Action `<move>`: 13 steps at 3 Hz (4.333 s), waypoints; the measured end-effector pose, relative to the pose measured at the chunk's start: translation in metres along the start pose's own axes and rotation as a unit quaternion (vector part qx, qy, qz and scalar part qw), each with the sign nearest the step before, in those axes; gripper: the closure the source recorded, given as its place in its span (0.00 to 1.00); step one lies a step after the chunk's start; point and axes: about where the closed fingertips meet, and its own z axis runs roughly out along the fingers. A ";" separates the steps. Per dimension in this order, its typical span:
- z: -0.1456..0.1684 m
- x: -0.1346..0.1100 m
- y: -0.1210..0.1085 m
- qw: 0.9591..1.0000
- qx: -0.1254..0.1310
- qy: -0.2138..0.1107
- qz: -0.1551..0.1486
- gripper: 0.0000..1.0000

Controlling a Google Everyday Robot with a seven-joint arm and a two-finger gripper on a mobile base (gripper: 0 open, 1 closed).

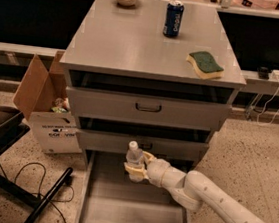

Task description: Place blue plastic bottle into bottom drawer

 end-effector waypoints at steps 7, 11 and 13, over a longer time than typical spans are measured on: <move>0.054 0.262 -0.027 0.987 -0.142 -0.069 0.001 1.00; 0.052 0.271 -0.041 0.990 -0.119 -0.070 -0.034 0.36; 0.052 0.271 -0.041 0.990 -0.119 -0.070 -0.034 0.00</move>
Offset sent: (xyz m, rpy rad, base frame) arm -0.0262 -0.0393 -0.1335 0.1263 0.0907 -0.0282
